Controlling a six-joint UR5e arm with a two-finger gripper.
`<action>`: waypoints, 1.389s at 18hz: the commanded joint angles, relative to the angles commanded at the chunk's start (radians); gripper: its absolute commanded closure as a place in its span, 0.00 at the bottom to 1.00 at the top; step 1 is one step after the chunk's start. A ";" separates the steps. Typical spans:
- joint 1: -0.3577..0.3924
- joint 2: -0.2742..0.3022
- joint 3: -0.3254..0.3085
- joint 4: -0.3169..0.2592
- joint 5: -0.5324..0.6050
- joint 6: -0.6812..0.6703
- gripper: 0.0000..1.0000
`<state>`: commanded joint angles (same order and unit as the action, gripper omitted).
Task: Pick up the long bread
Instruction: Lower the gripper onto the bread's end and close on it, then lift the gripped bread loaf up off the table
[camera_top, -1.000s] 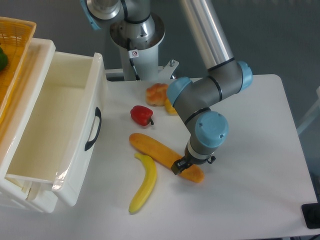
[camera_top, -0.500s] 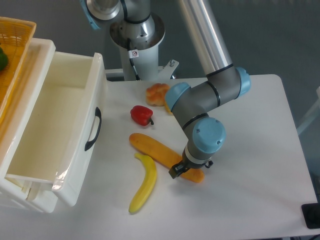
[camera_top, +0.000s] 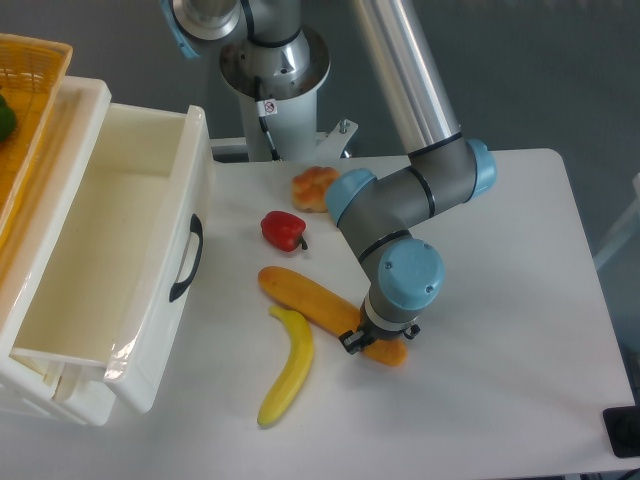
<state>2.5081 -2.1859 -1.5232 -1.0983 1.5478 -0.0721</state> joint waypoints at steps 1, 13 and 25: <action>0.000 0.002 0.002 -0.002 0.012 0.000 0.96; 0.008 0.063 0.083 -0.008 0.077 0.257 1.00; 0.078 0.124 0.166 -0.043 0.071 0.770 1.00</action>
<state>2.5862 -2.0617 -1.3577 -1.1413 1.6185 0.6974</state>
